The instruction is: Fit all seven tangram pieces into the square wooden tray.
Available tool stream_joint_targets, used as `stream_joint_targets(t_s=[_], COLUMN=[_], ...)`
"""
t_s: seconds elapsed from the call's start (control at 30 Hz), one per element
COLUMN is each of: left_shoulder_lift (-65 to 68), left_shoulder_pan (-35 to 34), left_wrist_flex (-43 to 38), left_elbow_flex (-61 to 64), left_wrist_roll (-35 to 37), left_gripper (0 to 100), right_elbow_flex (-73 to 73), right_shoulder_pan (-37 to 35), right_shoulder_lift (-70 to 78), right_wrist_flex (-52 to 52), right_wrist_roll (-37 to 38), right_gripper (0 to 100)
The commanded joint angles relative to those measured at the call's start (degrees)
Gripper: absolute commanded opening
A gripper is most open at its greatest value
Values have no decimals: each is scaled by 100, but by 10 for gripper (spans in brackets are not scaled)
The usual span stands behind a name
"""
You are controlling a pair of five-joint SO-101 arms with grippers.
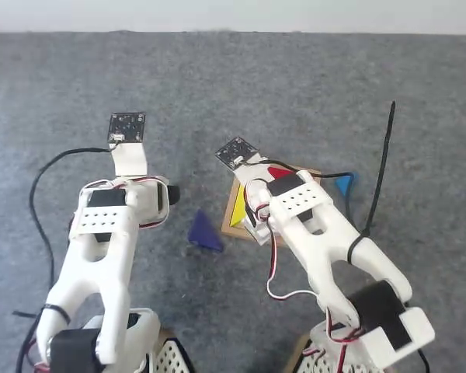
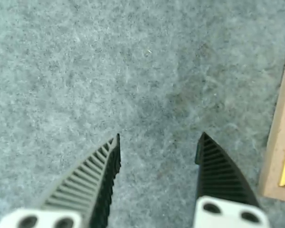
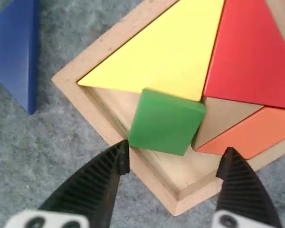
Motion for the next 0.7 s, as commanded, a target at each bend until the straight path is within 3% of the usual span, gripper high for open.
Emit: stream_joint_targets(t_s=[0.0, 0.67], left_shoulder_lift=[-176, -176], left_shoulder_pan=[-44, -35], left_wrist_flex=[-97, -88], left_elbow_flex=[-40, -40], left_wrist_roll=[53, 53], left_gripper=[256, 256], right_elbow_flex=[-343, -905], right_shoulder_pan=[57, 242], right_shoulder_lift=[-40, 936], right_wrist_flex=[-110, -708], right_wrist_roll=[53, 448], right_gripper=[296, 296])
